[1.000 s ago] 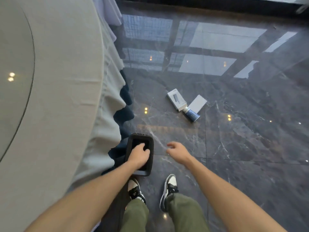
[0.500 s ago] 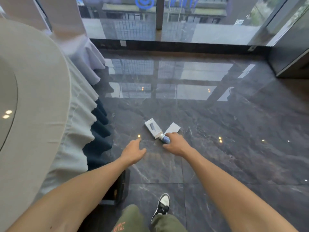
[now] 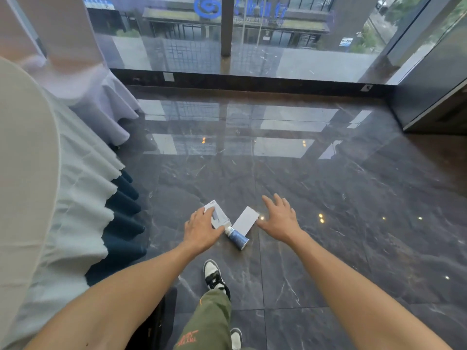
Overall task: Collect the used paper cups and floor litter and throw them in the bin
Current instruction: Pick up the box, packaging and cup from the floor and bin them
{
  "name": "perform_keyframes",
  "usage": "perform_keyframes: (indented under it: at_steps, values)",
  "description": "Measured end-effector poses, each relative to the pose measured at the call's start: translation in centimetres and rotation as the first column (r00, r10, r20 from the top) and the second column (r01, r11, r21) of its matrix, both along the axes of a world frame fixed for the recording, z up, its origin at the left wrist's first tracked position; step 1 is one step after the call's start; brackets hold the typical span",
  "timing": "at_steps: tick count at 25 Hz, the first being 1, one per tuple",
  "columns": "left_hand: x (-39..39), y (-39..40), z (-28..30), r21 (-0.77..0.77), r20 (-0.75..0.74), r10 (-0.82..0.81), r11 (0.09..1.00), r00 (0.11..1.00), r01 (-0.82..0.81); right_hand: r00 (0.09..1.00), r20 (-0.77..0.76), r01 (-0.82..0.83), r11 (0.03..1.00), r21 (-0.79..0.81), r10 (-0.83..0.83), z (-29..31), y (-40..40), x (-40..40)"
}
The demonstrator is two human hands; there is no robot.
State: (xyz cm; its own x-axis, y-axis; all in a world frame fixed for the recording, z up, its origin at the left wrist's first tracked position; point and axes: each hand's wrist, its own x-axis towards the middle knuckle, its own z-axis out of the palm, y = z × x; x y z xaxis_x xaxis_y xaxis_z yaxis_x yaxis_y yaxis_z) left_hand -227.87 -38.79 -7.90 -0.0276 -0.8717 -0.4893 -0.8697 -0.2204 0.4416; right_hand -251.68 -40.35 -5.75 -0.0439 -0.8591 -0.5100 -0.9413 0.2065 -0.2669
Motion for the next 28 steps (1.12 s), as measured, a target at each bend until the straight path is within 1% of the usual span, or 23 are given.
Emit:
perform_keyframes:
  at_steps: [2,5,9,11,14,18,21,23,25,27,28]
  values:
    - [-0.7,-3.3,-1.5,0.027,-0.004,-0.039,0.999,0.999,0.039,0.998,-0.006,0.063,0.998,-0.019,-0.063,-1.2,-2.1,-1.4]
    - [-1.1,-8.1,-3.8,0.078,0.008,-0.085,0.993,0.996,0.084,0.998,-0.036,0.047,0.998,-0.033,-0.048,-3.5,-6.0,-2.6]
    - [-1.4,-12.1,-6.6,0.110,0.059,-0.119,0.988,0.991,0.112,0.993,-0.070,0.085,0.992,-0.094,-0.092,-6.4,-9.4,-3.3]
    - [-1.7,-13.5,-8.1,0.133,0.069,-0.129,0.984,0.989,0.119,0.996,-0.079,0.043,0.993,-0.108,-0.051,-8.3,-10.8,-3.6]
    - [-3.0,-16.0,-12.6,0.166,0.063,-0.115,0.981,0.991,0.103,0.995,-0.094,-0.045,0.996,-0.072,0.038,-13.3,-13.7,-4.7]
    - [-4.9,-18.2,-22.3,0.217,0.047,-0.087,0.973,0.995,0.075,0.981,-0.118,-0.155,0.988,0.008,0.155,-23.9,-16.9,-6.4]
    - [-6.0,-19.5,-31.5,0.227,0.023,-0.039,0.973,0.999,0.033,0.982,-0.100,-0.152,0.986,0.072,0.159,-33.6,-18.6,-7.1]
    - [-6.6,-20.4,-36.8,0.231,-0.008,-0.003,0.973,1.000,0.004,0.994,-0.054,-0.093,0.990,0.109,0.099,-39.2,-19.4,-7.0]
    - [-7.3,-21.3,-43.5,0.254,-0.035,0.020,0.967,0.999,-0.011,1.000,0.015,0.001,0.990,0.143,-0.003,-46.4,-20.0,-6.8]
    - [-8.0,-22.0,-50.3,0.300,-0.075,0.034,0.954,0.997,-0.010,0.979,0.105,0.150,0.969,0.196,-0.173,-53.7,-20.4,-6.5]
    - [-8.3,-22.3,-53.7,0.321,-0.103,0.037,0.947,0.994,-0.002,0.951,0.141,0.236,0.943,0.234,-0.274,-57.3,-20.5,-6.4]
